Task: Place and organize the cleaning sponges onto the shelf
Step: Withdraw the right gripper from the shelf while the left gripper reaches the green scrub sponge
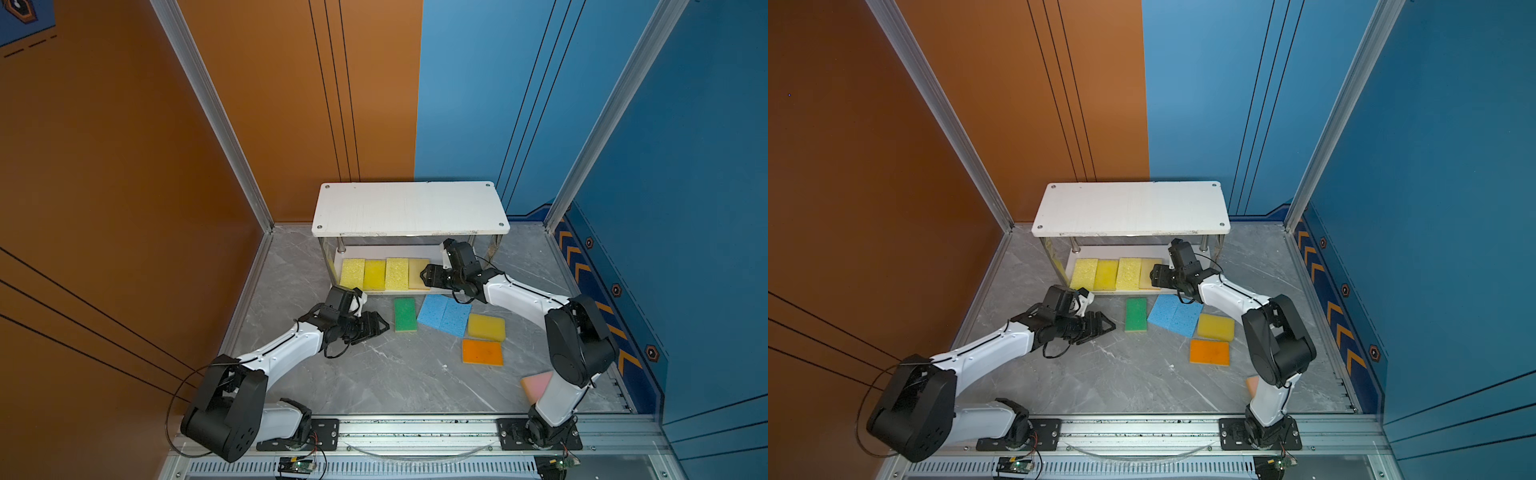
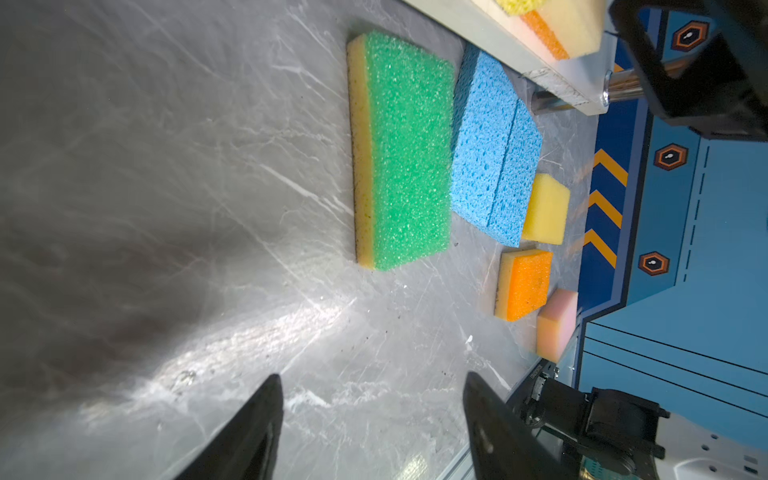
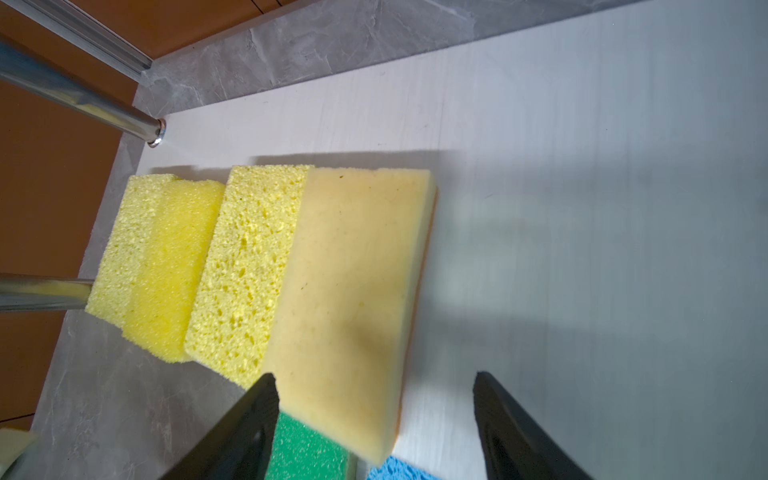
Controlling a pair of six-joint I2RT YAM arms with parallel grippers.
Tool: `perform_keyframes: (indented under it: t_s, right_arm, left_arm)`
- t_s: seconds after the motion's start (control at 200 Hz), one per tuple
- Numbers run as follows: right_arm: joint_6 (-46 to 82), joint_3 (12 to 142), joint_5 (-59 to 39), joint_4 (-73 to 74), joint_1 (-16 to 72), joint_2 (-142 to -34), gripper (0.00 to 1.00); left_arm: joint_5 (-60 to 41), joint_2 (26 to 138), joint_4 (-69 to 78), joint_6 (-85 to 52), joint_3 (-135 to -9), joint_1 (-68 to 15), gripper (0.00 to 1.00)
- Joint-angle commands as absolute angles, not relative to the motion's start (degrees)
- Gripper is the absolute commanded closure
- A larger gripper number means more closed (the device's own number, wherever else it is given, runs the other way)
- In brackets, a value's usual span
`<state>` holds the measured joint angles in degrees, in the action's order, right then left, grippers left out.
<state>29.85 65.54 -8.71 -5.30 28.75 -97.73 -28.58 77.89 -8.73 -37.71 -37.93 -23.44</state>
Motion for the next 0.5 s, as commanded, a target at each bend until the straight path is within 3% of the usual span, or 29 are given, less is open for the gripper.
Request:
perform_keyframes:
  t_s: [0.0,0.496]
  right_arm:
    - [30.4,61.3,-5.5,-6.2,30.1,-91.6,0.24]
    - [33.1,49.0,-5.3,-10.2,34.1,-74.9,0.24]
  left_arm:
    - [-27.8,81.9,-6.7,-33.4,-41.5,-25.0,0.34]
    - [-25.8,94.6,-10.1,-27.5,-51.2,-28.4,0.51]
